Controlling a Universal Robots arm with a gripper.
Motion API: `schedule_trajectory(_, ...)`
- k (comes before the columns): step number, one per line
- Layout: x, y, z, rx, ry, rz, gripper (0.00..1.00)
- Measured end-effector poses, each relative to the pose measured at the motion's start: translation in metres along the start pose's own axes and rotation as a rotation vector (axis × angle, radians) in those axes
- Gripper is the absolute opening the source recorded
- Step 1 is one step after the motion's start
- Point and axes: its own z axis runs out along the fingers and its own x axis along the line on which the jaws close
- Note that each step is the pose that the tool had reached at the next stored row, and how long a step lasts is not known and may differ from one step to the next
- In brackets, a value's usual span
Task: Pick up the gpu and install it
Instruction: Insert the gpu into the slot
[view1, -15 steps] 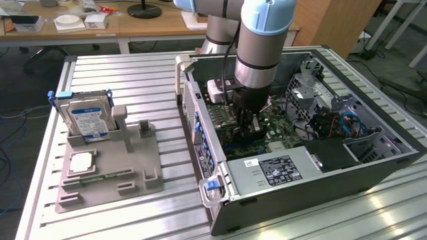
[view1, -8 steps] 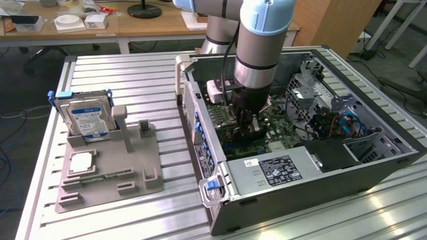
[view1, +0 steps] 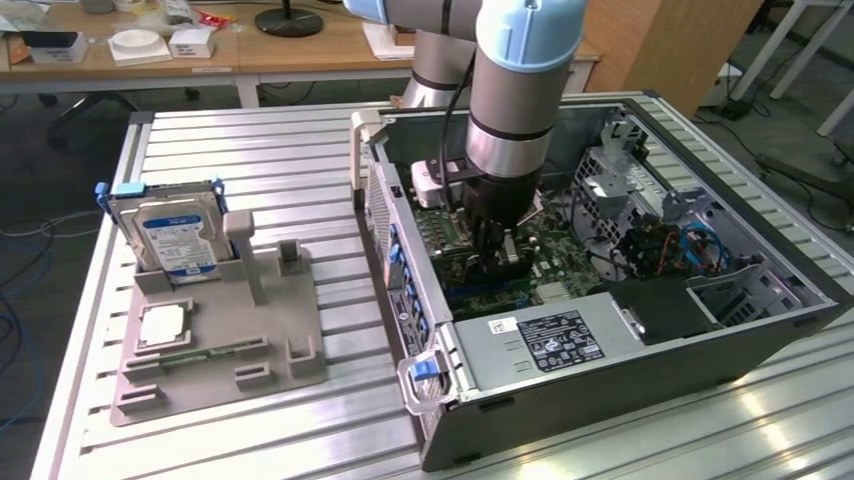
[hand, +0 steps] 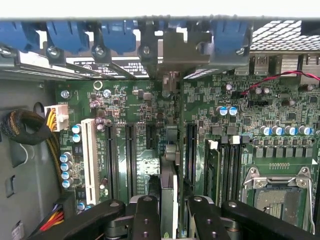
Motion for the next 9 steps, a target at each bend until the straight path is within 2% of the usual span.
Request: schedule_trajectory(9, 0.0000, 0.0000, 0.0000, 0.0000, 0.0001, 0.000, 0.26)
